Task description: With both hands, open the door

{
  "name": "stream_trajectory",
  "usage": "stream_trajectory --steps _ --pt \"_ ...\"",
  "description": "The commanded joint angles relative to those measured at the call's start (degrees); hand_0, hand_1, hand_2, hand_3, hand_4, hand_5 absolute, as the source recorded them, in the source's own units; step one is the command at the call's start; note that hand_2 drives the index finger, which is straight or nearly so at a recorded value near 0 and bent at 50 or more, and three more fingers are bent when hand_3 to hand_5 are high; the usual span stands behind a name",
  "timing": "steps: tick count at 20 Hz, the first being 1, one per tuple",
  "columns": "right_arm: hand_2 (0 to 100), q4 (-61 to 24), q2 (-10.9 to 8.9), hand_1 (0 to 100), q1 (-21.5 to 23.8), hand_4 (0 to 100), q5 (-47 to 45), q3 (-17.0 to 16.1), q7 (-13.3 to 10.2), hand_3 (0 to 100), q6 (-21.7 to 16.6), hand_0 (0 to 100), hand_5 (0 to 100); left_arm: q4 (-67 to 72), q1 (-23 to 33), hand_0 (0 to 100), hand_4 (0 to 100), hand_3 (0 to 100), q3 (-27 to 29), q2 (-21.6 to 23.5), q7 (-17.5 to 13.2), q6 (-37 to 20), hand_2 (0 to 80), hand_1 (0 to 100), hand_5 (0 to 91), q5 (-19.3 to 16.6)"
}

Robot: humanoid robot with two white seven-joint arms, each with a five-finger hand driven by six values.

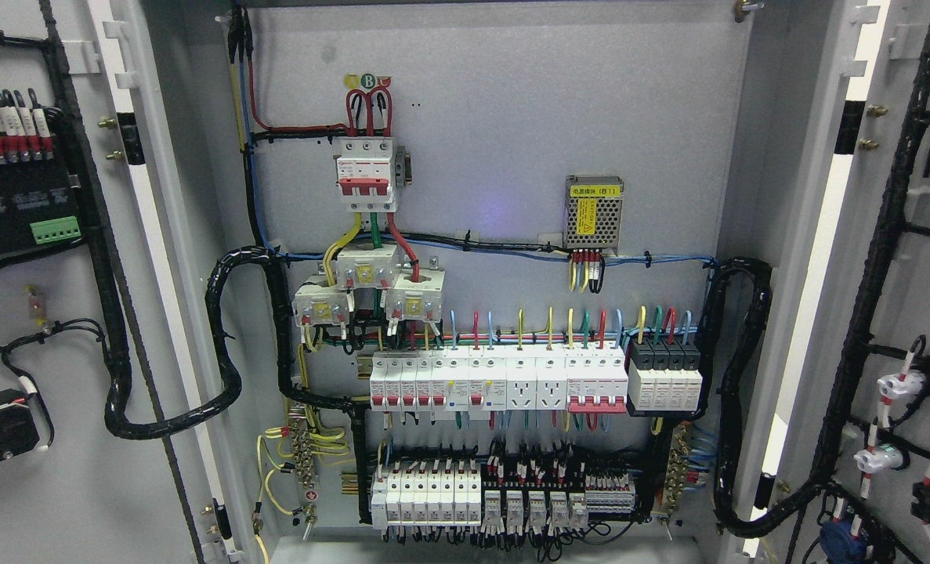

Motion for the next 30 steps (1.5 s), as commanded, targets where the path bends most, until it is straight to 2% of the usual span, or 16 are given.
stream_trajectory --steps 1,2,4,8,13,16,23,30 --pt "0 21.0 7.6 0 -4.8 0 2.9 -7.5 -0.1 0 4.9 11 0 27.8 -6.1 0 3 0 0.8 -5.5 0.2 3.3 0.0 0 0.0 -1.3" --pt "0 21.9 7.6 0 -5.5 0 3.6 -9.0 -0.2 0 7.2 11 0 29.3 -6.9 0 3 0 0.9 -5.6 0.3 3.7 0.0 0 0.0 -1.3" --pt "0 23.7 7.69 0 -6.8 0 5.1 -10.2 -0.4 0 9.5 11 0 31.6 -7.9 0 3 0 1.5 -6.0 0.3 4.7 0.0 0 0.0 -1.3" --pt "0 26.1 7.86 0 -9.7 0 7.3 -10.3 -1.2 0 14.3 11 0 35.7 -9.2 0 3 0 1.6 -6.6 0.3 5.6 0.0 0 0.0 -1.4" --pt "0 27.6 8.04 0 -12.9 0 7.4 -10.4 -3.9 0 21.3 11 0 39.8 -11.2 0 3 0 1.7 -7.1 0.3 7.0 0.0 0 0.0 -1.4" --pt "0 27.7 8.21 0 -15.2 0 8.3 -10.4 -5.6 0 27.6 11 0 41.0 -11.6 0 3 0 2.4 -7.1 0.3 7.1 0.0 0 0.0 -1.4" --pt "0 27.2 8.3 0 -18.1 0 11.8 -10.4 -5.6 0 37.1 11 0 43.9 -12.8 0 3 0 2.4 -7.4 0.2 7.1 0.0 0 0.0 -1.4" --pt "0 27.0 8.48 0 -18.2 0 12.1 -10.3 -5.6 0 37.8 11 0 44.1 -13.1 0 3 0 3.0 -7.6 0.3 7.1 0.0 0 0.0 -1.4"
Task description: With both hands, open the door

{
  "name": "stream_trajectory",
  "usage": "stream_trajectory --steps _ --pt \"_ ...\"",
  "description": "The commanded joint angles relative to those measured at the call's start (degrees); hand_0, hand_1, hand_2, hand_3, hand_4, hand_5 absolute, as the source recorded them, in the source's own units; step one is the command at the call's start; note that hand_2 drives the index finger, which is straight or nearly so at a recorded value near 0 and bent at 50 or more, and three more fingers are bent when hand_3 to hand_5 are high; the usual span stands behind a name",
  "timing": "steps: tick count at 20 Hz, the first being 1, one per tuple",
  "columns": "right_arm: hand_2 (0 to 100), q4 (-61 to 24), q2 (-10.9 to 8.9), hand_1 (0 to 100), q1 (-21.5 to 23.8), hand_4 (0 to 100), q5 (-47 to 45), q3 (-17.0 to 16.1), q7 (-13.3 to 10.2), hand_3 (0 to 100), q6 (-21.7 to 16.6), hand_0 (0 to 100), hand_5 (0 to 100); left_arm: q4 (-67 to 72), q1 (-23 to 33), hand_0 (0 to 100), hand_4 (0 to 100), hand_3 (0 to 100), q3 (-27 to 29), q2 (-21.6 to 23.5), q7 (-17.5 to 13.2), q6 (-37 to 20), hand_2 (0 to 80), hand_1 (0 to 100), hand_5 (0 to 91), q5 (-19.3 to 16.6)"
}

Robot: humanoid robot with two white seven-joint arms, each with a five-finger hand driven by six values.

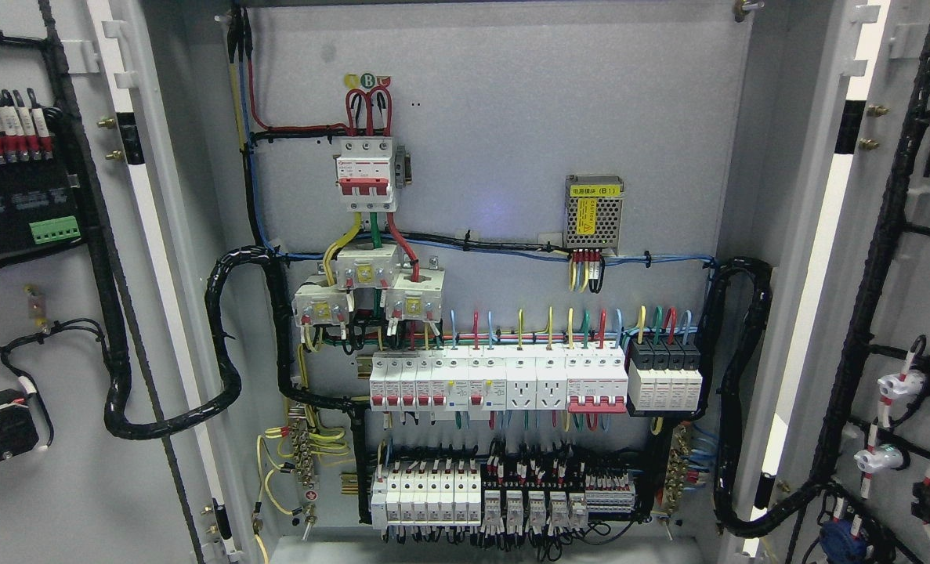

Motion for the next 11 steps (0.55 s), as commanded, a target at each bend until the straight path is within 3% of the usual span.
stream_trajectory --steps 1,11 --pt "0 2.4 0.8 0 -0.8 0 1.5 -0.7 0.1 0 0.3 11 0 4.8 -0.5 0 3 0 0.8 -0.8 -0.1 0.0 0.0 0 0.0 -0.1" --pt "0 2.4 0.88 0 -0.8 0 2.9 -0.6 0.1 0 0.4 11 0 4.0 -0.5 0 3 0 0.9 -0.8 -0.1 -0.3 0.0 0 0.0 -0.3"
